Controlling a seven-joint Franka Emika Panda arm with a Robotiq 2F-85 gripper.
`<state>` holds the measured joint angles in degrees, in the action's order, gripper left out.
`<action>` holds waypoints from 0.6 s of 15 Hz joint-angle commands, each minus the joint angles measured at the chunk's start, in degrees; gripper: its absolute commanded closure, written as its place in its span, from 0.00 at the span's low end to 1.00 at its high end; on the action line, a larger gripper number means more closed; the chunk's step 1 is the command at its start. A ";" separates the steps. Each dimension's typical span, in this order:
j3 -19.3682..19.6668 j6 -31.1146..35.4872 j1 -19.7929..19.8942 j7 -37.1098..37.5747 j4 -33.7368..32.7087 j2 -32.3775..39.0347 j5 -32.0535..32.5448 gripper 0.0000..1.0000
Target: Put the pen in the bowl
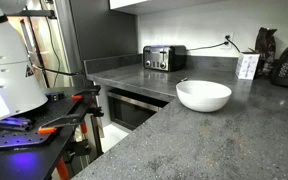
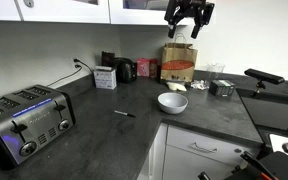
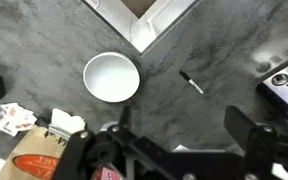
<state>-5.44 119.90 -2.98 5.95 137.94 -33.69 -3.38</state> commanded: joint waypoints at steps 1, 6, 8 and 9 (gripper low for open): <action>0.12 -0.12 -0.13 0.06 -0.11 0.03 0.10 0.00; 0.12 -0.12 -0.13 0.06 -0.11 0.03 0.10 0.00; 0.47 0.28 -0.72 -1.76 -0.10 0.78 0.03 0.00; 0.93 1.42 -1.58 -4.85 -0.07 2.08 0.18 0.00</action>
<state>-5.44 119.90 -3.02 5.62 137.96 -33.60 -3.38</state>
